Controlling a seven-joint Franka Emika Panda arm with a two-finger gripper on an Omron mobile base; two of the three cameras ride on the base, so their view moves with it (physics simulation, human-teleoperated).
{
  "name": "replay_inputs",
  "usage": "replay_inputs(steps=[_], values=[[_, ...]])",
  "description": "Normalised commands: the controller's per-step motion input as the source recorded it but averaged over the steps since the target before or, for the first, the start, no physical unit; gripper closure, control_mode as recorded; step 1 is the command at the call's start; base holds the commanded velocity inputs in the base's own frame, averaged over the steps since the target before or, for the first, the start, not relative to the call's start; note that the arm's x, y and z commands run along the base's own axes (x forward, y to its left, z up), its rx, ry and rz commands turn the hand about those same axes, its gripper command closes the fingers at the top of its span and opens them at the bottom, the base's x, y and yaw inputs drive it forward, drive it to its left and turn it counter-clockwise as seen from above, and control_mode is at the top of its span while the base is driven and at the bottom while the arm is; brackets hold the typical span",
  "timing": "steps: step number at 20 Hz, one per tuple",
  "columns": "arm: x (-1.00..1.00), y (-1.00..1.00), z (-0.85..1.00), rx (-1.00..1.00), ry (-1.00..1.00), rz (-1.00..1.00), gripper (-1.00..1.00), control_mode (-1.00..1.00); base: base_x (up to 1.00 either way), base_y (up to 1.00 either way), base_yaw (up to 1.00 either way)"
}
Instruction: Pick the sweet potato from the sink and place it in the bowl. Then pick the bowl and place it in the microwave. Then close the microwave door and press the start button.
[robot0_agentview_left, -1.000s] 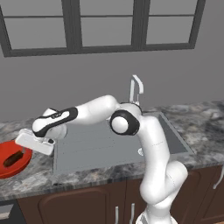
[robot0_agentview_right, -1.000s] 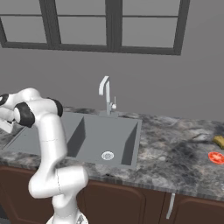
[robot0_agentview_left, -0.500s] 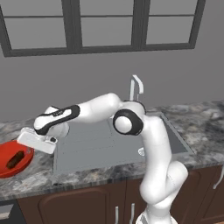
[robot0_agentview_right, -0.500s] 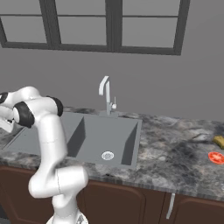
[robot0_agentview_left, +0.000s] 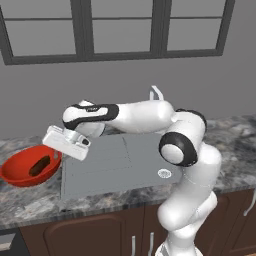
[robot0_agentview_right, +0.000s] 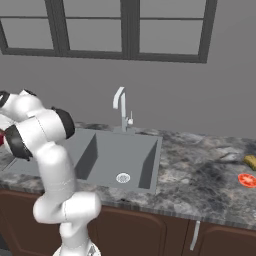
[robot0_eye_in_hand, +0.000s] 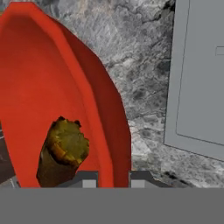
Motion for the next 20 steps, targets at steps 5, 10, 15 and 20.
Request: replay_inputs(steps=[5,10,15,20], values=[[-0.69,-1.00,1.00,0.00,0.10,-0.03,1.00,-1.00,0.00,0.00,0.00],[-0.78,-0.93,1.00,0.00,0.05,-0.08,1.00,-1.00,0.00,0.00,0.00],[-0.70,-0.94,0.98,0.00,0.00,-0.12,1.00,-1.00,0.00,0.00,0.00],[-0.81,-1.00,0.44,0.00,0.00,-0.02,1.00,-1.00,0.00,0.00,0.00]])
